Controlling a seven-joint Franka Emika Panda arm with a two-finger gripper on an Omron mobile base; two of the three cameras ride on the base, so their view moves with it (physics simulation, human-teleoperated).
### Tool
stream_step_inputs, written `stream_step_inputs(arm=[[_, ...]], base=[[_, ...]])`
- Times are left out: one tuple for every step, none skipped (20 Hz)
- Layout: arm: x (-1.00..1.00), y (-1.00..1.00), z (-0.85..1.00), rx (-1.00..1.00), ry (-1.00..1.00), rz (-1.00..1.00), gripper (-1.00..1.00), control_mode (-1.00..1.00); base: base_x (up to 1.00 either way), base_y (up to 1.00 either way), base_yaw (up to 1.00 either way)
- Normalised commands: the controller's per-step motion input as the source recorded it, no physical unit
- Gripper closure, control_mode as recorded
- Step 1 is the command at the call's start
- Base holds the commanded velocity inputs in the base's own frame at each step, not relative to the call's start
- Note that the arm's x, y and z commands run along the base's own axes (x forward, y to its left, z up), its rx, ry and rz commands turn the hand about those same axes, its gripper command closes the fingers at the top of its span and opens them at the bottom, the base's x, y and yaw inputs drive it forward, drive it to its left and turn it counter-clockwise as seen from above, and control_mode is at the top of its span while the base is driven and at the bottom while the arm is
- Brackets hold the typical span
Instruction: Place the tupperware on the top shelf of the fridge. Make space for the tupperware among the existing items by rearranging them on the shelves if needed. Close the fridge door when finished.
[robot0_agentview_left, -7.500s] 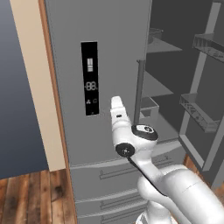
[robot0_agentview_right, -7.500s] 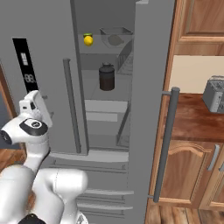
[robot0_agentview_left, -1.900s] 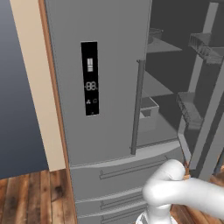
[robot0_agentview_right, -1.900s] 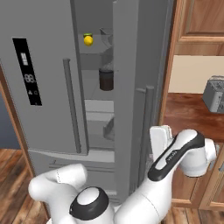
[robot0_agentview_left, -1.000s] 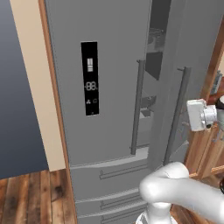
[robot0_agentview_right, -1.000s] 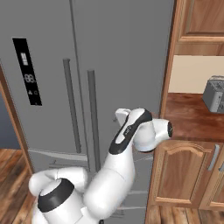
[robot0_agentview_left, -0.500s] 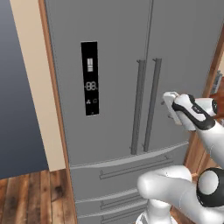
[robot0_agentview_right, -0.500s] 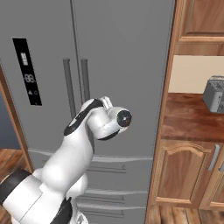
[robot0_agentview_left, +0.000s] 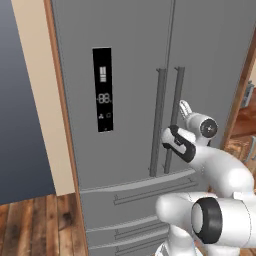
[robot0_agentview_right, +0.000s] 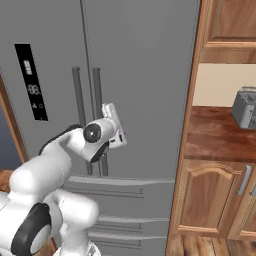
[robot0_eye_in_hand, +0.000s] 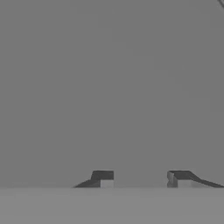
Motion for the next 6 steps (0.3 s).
stream_step_inputs(arm=[[0.02,-0.26,-0.13,0.00,0.00,-0.14,-1.00,-1.00],[0.00,-0.19,0.00,0.04,0.00,-0.06,-1.00,-1.00],[0.00,-0.11,0.00,0.03,0.00,0.00,-1.00,-1.00],[0.00,-0.06,0.00,0.01,0.00,0.00,-1.00,-1.00],[0.00,-0.06,0.00,0.01,0.00,0.00,-1.00,-1.00],[0.00,-0.04,0.00,0.00,0.00,0.00,-1.00,-1.00]], base=[[0.00,0.00,0.00],[0.00,0.00,0.00],[0.00,0.00,0.00],[0.00,0.00,0.00],[0.00,0.00,0.00],[0.00,0.00,0.00]])
